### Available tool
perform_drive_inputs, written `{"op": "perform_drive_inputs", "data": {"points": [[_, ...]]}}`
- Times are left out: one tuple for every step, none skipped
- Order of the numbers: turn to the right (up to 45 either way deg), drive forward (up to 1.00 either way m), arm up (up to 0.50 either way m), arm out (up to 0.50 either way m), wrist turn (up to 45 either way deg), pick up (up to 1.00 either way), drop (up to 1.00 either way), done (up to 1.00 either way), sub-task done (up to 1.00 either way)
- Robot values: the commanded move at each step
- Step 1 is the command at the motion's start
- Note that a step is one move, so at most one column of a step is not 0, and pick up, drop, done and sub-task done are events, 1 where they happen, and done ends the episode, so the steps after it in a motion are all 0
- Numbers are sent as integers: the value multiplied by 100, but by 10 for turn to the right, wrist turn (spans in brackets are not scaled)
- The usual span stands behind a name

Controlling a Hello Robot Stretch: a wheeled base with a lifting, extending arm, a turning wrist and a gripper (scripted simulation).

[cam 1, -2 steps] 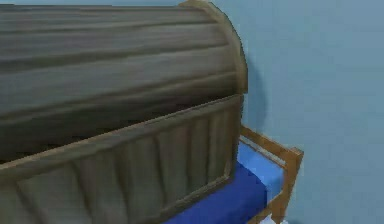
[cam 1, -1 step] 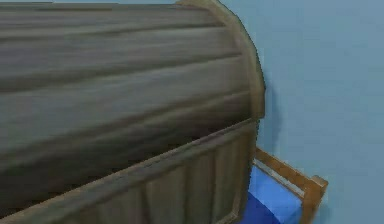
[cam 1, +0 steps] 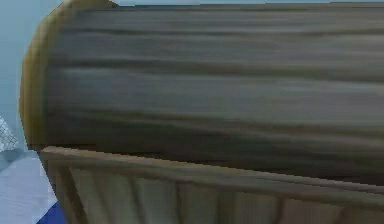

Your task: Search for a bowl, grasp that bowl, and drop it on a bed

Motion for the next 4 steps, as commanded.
{"op": "perform_drive_inputs", "data": {"points": [[-450, 0, 0, 0, 0, 0, 0, 0, 0], [-450, 0, 0, 0, 0, 0, 0, 0, 0], [-90, 0, 0, 0, 0, 0, 0, 0, 0], [0, 0, 0, 48, 0, 0, 0, 0, 0]]}}
